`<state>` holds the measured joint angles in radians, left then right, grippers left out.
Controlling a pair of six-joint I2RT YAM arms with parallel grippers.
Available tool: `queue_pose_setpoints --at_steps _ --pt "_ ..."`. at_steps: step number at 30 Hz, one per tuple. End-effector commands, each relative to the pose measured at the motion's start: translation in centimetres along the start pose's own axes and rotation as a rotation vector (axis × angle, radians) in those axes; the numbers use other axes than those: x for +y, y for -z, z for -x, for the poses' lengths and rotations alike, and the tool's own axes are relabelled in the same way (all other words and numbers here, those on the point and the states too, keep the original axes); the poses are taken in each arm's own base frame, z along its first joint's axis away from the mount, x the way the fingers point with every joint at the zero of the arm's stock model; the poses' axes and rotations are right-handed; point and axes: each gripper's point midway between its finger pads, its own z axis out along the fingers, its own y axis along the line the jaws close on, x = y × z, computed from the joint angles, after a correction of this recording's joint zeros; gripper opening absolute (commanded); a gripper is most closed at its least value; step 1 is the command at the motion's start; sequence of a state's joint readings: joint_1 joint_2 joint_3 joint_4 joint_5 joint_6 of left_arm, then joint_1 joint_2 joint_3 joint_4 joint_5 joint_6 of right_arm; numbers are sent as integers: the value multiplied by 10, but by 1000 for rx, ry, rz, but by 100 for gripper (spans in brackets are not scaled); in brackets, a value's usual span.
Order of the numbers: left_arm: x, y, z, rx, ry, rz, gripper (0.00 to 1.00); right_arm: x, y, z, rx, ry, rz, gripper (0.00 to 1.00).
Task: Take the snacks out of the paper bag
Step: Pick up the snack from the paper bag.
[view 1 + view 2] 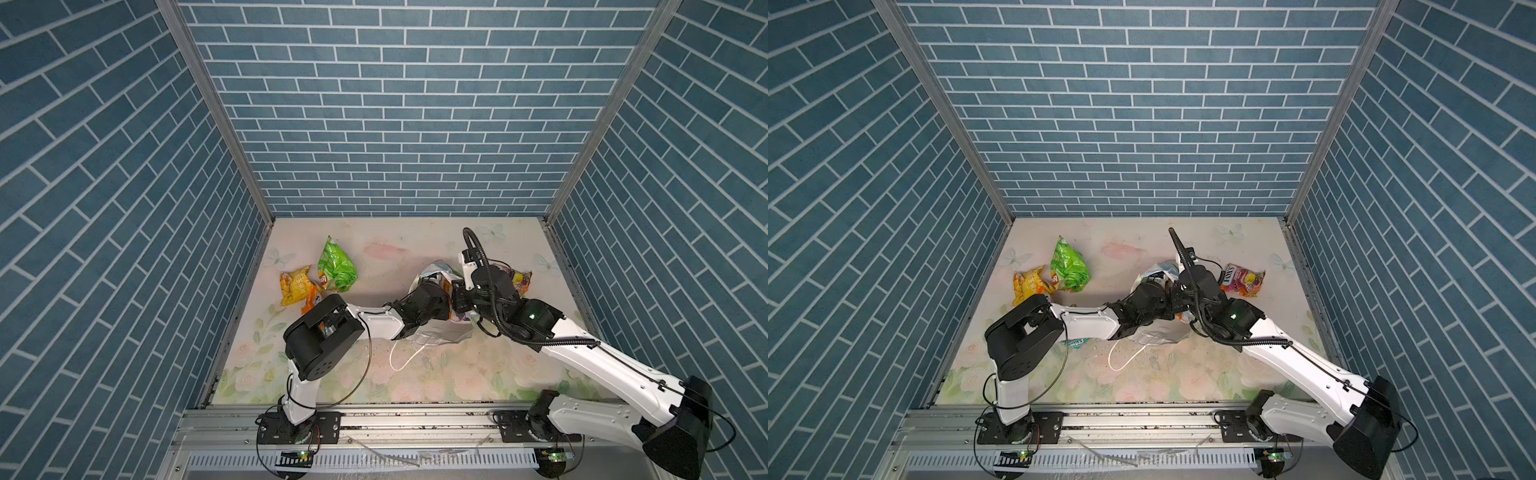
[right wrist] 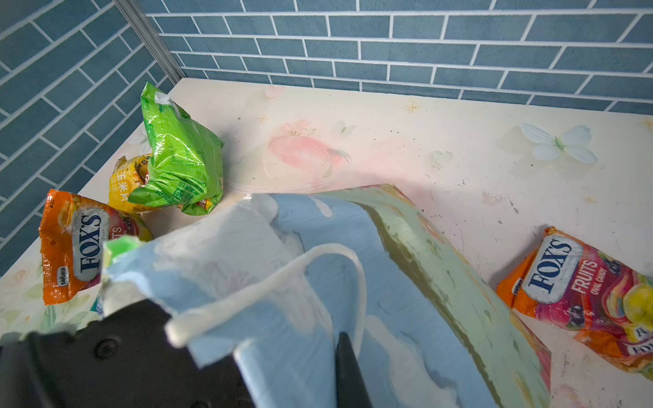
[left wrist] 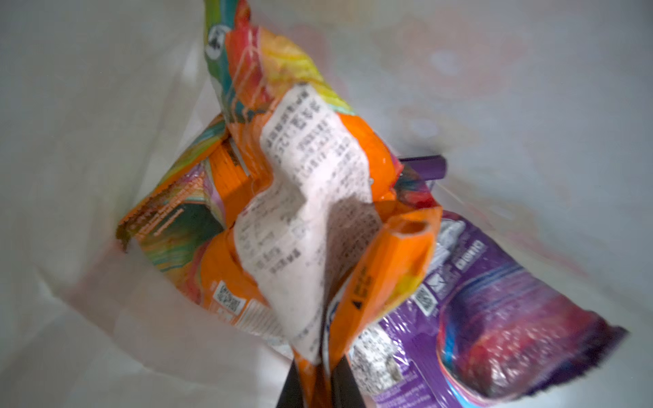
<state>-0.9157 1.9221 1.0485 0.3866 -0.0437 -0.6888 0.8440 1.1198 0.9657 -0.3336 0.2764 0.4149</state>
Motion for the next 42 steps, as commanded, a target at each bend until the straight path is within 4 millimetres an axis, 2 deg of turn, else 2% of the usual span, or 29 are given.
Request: queue_pose_setpoints --at_steps 1,15,42 --pt "5 13 22 -63 -2 26 6 -10 0 -4 3 -44 -45 0" --pt "-5 46 44 -131 -14 -3 2 -14 -6 -5 24 -37 -89 0" --pt "-18 77 60 -170 -6 -65 0 -19 -1 4 14 -7 -125 0"
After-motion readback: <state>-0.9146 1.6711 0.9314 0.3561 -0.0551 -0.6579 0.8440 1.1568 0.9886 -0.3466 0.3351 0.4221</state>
